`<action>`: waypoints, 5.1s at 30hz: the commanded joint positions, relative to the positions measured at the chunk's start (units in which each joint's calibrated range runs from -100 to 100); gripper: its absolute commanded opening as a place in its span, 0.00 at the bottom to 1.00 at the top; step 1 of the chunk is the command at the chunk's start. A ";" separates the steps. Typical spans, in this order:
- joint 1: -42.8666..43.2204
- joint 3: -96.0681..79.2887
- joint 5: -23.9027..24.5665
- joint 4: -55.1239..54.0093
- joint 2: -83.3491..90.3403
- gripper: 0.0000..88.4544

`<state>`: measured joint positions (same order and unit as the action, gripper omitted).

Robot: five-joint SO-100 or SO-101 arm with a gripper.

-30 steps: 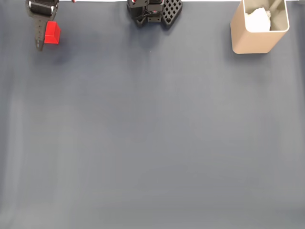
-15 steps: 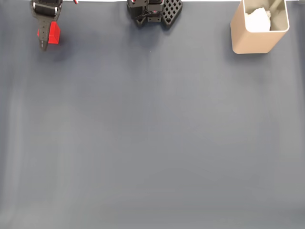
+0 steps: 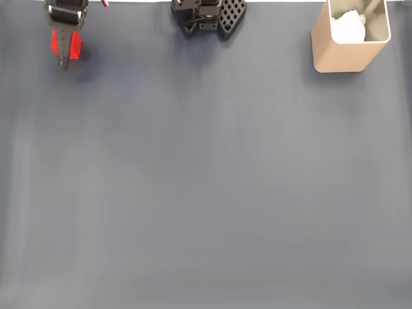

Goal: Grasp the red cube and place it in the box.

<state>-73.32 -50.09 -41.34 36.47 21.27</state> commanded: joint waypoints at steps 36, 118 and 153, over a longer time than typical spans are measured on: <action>4.13 0.05 2.25 -1.06 3.27 0.48; 24.44 30.49 -2.25 21.26 3.36 0.03; 70.16 42.25 -8.21 30.53 12.70 0.02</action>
<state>-6.88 -9.02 -49.50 66.53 30.45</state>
